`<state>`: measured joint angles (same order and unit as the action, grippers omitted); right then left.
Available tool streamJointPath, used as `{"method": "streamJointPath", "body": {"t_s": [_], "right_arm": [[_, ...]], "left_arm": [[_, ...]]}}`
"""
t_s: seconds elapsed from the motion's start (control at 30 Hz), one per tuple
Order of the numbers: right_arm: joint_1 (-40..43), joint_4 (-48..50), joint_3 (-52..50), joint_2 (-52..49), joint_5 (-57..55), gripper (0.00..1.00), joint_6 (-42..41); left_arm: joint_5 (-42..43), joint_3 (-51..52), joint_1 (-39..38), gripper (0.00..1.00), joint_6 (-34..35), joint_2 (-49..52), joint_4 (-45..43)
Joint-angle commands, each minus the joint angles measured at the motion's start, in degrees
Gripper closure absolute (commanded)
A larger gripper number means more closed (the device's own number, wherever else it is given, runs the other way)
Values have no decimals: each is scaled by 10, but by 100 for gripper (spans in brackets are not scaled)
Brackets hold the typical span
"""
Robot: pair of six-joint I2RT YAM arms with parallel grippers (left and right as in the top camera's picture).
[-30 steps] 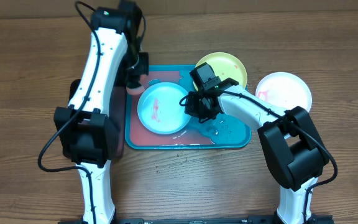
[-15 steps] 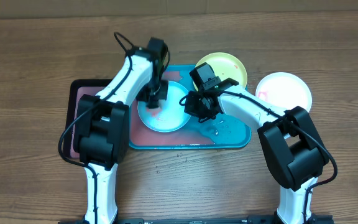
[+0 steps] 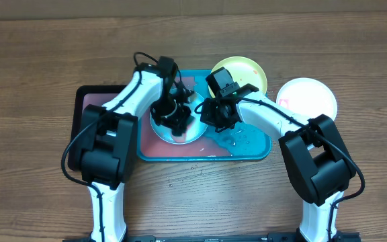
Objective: Clean dirty plates on tray and stack at the side
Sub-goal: 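Scrub the light-blue plate with the sponge while the right gripper holds it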
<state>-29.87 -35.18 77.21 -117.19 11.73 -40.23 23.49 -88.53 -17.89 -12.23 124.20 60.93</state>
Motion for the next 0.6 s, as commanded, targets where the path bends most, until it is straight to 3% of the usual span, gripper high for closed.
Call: {"method": "streamJointPath", "body": {"t_s": [0.0,0.2,0.3,0.43,0.57], "right_arm": [[0,9,9,-10,-5,96,-5],[0,7,9,-10,-5,96,-5],[0,6,9,-10,-5,96,-5],[0,6,9,-10,-5,96,-5],[0,6,9,-10,-5,96,-5]], "left_arm": [[32,17,-10,96,-10,30,-11],[-280,-10,8,96,290,30,-26],[-406,-41,9,96,396,29,-9],[-486,-78,1,96,423,28,-8],[-506,-87,-12,96,422,29,-38]]}}
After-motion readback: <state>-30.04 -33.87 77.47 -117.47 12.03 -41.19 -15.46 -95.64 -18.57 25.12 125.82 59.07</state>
